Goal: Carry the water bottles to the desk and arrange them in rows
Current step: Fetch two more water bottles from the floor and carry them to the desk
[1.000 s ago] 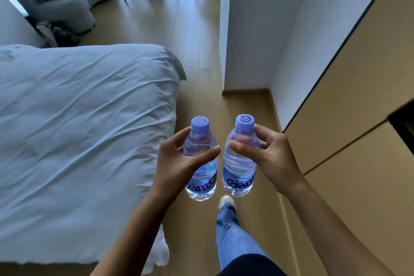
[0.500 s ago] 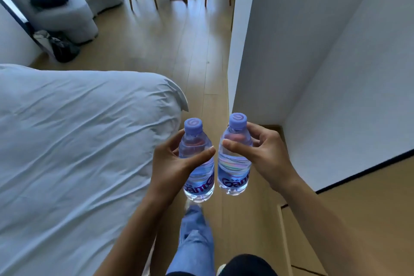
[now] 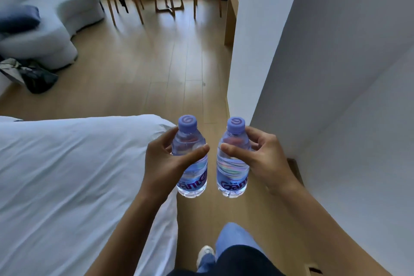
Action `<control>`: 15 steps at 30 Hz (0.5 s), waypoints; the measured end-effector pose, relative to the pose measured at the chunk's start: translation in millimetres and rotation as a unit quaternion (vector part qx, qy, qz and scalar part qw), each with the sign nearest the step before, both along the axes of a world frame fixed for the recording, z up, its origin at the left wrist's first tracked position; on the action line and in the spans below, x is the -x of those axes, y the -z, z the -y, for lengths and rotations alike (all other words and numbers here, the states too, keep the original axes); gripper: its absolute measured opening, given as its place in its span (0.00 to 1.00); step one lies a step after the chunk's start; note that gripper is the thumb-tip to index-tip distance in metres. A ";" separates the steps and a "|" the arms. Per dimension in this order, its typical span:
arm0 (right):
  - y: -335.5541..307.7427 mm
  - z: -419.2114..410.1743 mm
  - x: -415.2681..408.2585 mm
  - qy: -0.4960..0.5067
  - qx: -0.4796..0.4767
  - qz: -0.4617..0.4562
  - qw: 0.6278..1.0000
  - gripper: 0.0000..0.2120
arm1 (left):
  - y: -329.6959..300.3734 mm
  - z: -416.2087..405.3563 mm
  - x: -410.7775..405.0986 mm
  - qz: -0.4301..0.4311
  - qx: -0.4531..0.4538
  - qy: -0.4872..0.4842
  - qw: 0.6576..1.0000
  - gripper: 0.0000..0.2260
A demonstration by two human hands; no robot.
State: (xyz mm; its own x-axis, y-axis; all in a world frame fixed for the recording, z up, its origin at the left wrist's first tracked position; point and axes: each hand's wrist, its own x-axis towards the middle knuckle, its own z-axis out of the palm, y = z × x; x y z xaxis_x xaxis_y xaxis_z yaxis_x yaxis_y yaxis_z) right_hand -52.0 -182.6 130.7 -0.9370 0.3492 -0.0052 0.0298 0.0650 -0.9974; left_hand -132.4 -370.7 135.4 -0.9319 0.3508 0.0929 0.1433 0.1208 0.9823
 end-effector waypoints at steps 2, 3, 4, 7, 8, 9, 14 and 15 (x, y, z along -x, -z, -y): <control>3.2 -11.6 40.7 0.003 0.004 0.003 1.000 0.16 | 1.4 -11.4 40.9 0.003 -0.001 -0.002 1.000 0.16; 4.9 -18.1 61.6 0.004 0.007 0.004 1.000 0.15 | 3.1 -18.0 61.4 0.005 -0.002 -0.003 1.000 0.17; 6.6 -25.4 83.8 0.006 0.009 0.005 1.000 0.15 | 5.3 -25.3 82.7 0.009 -0.005 -0.003 1.000 0.17; 10.0 -51.2 157.9 0.004 0.005 0.005 1.000 0.12 | 12.3 -51.3 152.2 0.020 -0.011 -0.001 1.000 0.18; 10.0 -60.4 184.1 0.001 0.000 0.004 1.000 0.12 | 13.6 -60.8 176.2 0.022 -0.014 0.001 1.000 0.18; 9.4 -69.8 211.1 -0.002 -0.006 0.002 1.000 0.12 | 14.2 -70.8 201.2 0.022 -0.015 0.001 1.000 0.18; -1.8 -116.6 341.1 -0.013 -0.039 -0.014 0.999 0.13 | 3.1 -121.2 324.1 0.020 -0.029 -0.005 0.999 0.16; -4.7 -125.5 364.9 -0.016 -0.044 -0.018 0.999 0.13 | 0.0 -130.4 347.3 0.017 -0.031 -0.007 0.999 0.16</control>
State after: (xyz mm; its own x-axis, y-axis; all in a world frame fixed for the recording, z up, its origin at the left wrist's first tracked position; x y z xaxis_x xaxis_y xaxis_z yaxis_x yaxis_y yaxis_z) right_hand -416.9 -57.1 135.4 -0.9464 0.3177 0.0582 -0.0095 0.1528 -0.9882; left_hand -479.7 -240.3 135.4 -0.9394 0.3327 0.0821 0.1082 0.0606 0.9923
